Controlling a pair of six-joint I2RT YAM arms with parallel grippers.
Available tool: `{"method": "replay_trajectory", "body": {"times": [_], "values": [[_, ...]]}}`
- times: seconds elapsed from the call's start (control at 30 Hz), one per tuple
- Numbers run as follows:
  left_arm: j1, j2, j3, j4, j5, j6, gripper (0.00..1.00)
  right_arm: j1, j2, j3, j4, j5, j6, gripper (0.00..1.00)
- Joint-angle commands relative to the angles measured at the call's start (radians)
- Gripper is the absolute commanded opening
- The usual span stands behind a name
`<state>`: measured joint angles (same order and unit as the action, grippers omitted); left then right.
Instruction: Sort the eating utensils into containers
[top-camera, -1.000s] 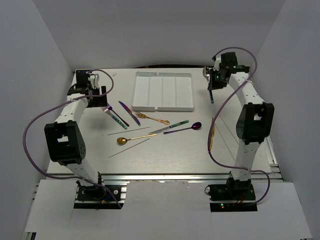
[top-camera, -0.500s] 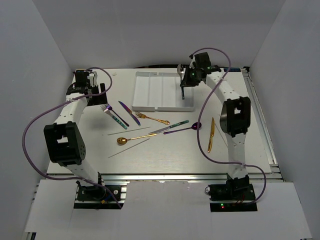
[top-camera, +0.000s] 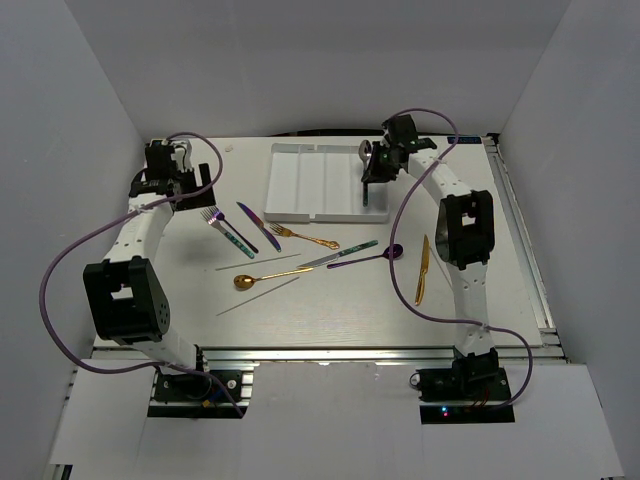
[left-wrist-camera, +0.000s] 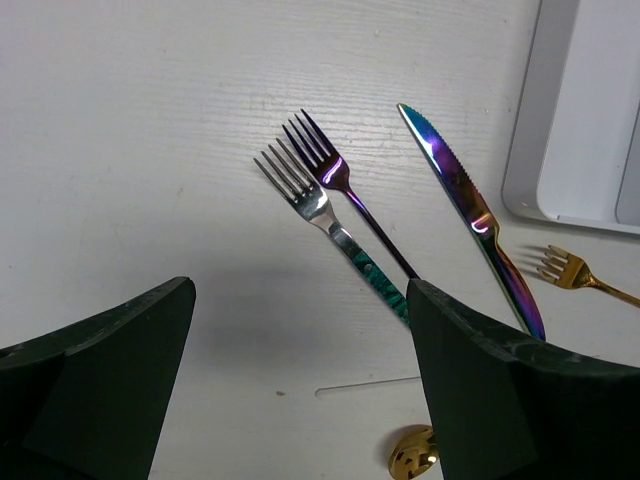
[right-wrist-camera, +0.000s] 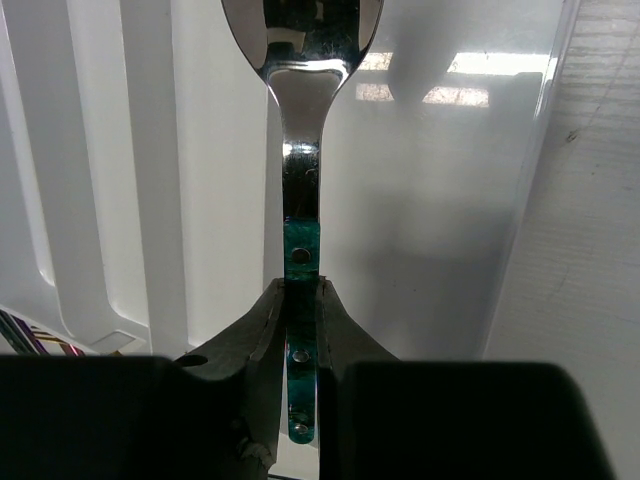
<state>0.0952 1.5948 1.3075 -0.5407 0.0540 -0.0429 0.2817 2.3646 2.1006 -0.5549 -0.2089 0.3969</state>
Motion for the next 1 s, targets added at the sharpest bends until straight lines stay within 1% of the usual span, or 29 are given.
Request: {"method": "replay_trajectory", "body": {"times": [0.0,0.1,0.13,0.17,0.23,0.27,0.37,0.5,0.53,0.6,0.63,0.67,0.73,0.77,0.8,0.83,0.87,0.9,0.93,0.97], "values": [[-0.002,-0.067,-0.020,0.025,0.030,0.021,0.98,0.002,0.001,0.000,0.047,0.008,0.016,0.10],[0.000,-0.068,-0.025,0.027,0.033,0.021,0.98,0.002,-0.008,-0.016,0.047,0.028,0.025,0.17],[-0.002,-0.070,-0.025,0.027,0.038,0.023,0.98,0.002,-0.011,-0.014,0.049,0.029,0.026,0.22],[0.000,-0.070,-0.027,0.028,0.041,0.021,0.98,0.002,-0.013,-0.014,0.047,0.031,0.026,0.34],[-0.002,-0.070,-0.027,0.028,0.050,0.023,0.98,0.002,-0.022,-0.017,0.044,0.034,0.026,0.50],[-0.002,-0.070,-0.027,0.030,0.055,0.026,0.98,0.001,-0.027,-0.019,0.039,0.034,0.026,0.61],[-0.002,-0.073,-0.027,0.041,0.066,0.032,0.98,0.001,-0.067,-0.024,0.039,0.008,0.002,0.62],[-0.003,-0.076,-0.031,0.059,0.079,0.032,0.98,0.002,-0.171,-0.028,0.030,0.011,-0.084,0.56],[-0.003,-0.079,-0.037,0.064,0.079,0.034,0.98,0.002,-0.241,-0.075,0.032,0.025,-0.102,0.56],[-0.005,-0.082,-0.047,0.082,0.084,0.026,0.98,0.004,-0.327,-0.164,0.039,0.042,-0.154,0.56],[-0.005,-0.082,-0.057,0.085,0.084,0.026,0.98,0.005,-0.420,-0.224,0.052,0.052,-0.167,0.56],[-0.008,-0.079,-0.062,0.094,0.081,0.025,0.98,0.008,-0.460,-0.349,0.058,0.077,-0.176,0.56],[-0.009,-0.078,-0.070,0.099,0.081,0.023,0.98,0.019,-0.569,-0.465,0.067,0.080,-0.222,0.56],[-0.014,-0.076,-0.074,0.102,0.087,0.024,0.98,0.023,-0.596,-0.517,0.070,0.089,-0.240,0.56],[-0.017,-0.079,-0.076,0.104,0.114,0.037,0.98,0.028,-0.622,-0.612,0.076,0.095,-0.260,0.57],[-0.029,-0.085,-0.080,0.111,0.142,0.072,0.98,0.030,-0.671,-0.657,0.099,0.115,-0.295,0.57],[-0.043,-0.104,-0.094,0.119,0.171,0.087,0.98,0.028,-0.694,-0.736,0.119,0.129,-0.311,0.57],[-0.063,-0.114,-0.102,0.125,0.216,0.150,0.98,0.027,-0.735,-0.770,0.134,0.152,-0.337,0.56],[-0.146,-0.121,-0.108,0.127,0.219,0.175,0.98,0.027,-0.755,-0.799,0.154,0.182,-0.349,0.56],[-0.196,-0.127,-0.120,0.125,0.211,0.234,0.98,0.024,-0.774,-0.824,0.164,0.192,-0.363,0.56]]}}
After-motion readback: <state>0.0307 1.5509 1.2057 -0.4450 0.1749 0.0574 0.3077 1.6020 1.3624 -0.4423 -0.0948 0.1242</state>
